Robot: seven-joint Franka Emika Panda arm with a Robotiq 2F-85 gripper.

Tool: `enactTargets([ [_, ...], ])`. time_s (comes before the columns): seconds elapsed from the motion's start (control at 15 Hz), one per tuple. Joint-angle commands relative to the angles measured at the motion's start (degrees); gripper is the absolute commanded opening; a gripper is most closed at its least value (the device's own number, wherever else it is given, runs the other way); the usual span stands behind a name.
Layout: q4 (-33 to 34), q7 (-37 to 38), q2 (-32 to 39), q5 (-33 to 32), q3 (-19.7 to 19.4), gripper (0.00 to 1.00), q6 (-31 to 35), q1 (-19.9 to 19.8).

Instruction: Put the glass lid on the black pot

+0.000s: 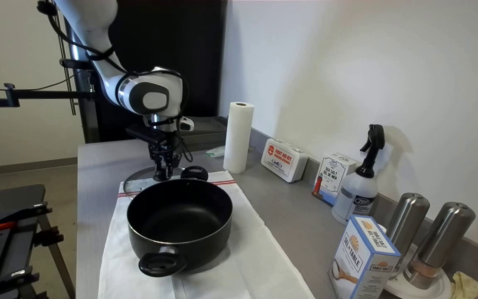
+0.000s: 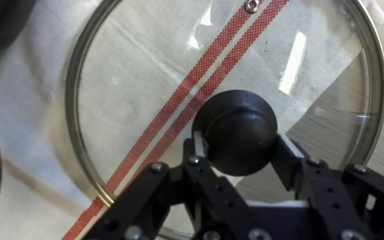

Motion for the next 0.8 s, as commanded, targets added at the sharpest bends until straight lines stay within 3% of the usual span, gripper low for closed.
enactTargets([
  [0.0, 0.22, 0.34, -0.45, -1.29, -0.47, 0.25, 0.50, 0.66],
  [0.73, -3.29, -0.27, -7.26, -2.35, 1.12, 0.25, -1.28, 1.86],
])
